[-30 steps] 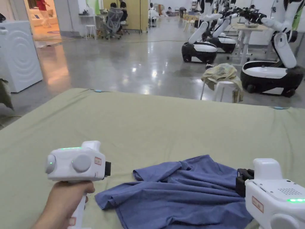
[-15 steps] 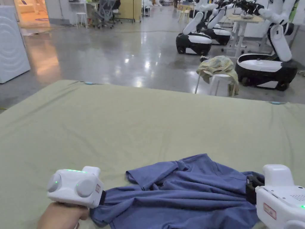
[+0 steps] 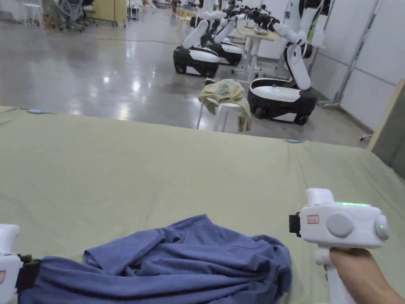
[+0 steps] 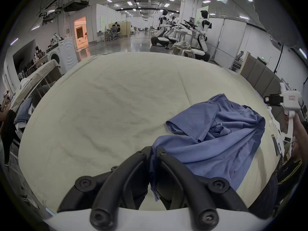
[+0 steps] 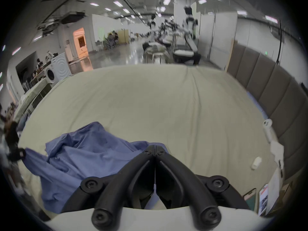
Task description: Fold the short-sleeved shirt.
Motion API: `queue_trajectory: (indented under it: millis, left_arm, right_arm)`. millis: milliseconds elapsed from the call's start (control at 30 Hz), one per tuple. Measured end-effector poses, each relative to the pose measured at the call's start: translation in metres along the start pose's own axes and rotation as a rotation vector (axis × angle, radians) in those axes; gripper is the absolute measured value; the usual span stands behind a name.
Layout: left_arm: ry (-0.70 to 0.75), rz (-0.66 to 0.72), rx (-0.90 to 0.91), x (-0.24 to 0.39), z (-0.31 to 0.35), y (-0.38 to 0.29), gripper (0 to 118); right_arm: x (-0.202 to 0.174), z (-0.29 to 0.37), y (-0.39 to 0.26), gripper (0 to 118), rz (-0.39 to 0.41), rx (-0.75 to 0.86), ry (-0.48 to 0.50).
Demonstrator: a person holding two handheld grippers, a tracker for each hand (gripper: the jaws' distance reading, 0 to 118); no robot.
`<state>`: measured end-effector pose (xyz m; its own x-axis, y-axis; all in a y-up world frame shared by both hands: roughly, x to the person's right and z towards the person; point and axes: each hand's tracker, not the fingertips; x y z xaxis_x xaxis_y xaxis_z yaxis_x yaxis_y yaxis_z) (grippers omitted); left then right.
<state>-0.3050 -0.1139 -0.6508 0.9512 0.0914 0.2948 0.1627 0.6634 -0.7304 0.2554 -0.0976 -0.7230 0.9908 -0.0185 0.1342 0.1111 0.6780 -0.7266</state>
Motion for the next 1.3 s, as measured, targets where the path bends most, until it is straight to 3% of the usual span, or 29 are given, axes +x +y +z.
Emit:
queue_trajectory:
  millis: [67,133,167,233,333,367,400,433,533,833,933,1067,1200,1300]
  left_arm:
    - [-0.002,-0.004,-0.004,0.001,-0.005,-0.002,7]
    - [0.0,-0.006,-0.01,0.0,-0.01,-0.003,7]
    - [-0.003,-0.003,-0.014,-0.001,-0.013,-0.003,7]
    - [0.003,-0.004,-0.011,-0.003,-0.017,-0.004,7]
    - [0.003,0.004,-0.03,-0.005,-0.025,-0.006,7]
    - [0.002,0.008,-0.036,-0.006,-0.028,-0.007,7]
    - [0.005,0.013,-0.036,-0.007,-0.031,-0.007,7]
    - [0.003,0.022,-0.025,-0.008,-0.033,-0.009,7]
    - [-0.003,0.055,-0.014,-0.008,-0.04,-0.006,7]
    - [0.048,0.034,0.28,0.018,0.015,0.073,7]
    - [0.076,0.021,0.394,0.022,0.051,0.117,7]
    - [0.1,0.025,0.516,0.022,0.09,0.18,7]
    - [0.159,-0.032,0.588,0.031,0.111,0.246,6]
    - [0.136,-0.002,0.624,0.032,0.12,0.29,6]
  right_arm:
    - [0.01,-0.031,0.013,11,-0.079,-0.101,0.095]
    - [0.011,-0.063,0.017,92,-0.101,-0.204,0.105]
    - [0.008,-0.076,0.016,117,-0.087,-0.195,0.072]
    - [0.002,-0.089,0.017,112,-0.053,-0.17,0.003]
    - [-0.004,-0.113,0.0,100,-0.021,-0.303,-0.015]
    - [-0.006,-0.116,-0.006,79,0.009,-0.353,-0.041]
    - [-0.008,-0.118,-0.011,26,0.034,-0.379,-0.081]
    - [-0.006,-0.113,-0.014,13,0.008,-0.337,-0.061]
    - [0.003,-0.082,-0.003,12,-0.104,-0.219,0.007]
    - [0.005,0.099,0.06,12,-0.085,0.184,0.122]
    - [0.0,0.163,0.084,12,0.022,0.31,0.089]
    - [0.004,0.219,0.126,12,0.083,0.479,-0.017]
    - [0.013,0.249,0.172,12,0.07,0.604,-0.088]
    - [0.019,0.264,0.197,12,0.004,0.692,-0.125]
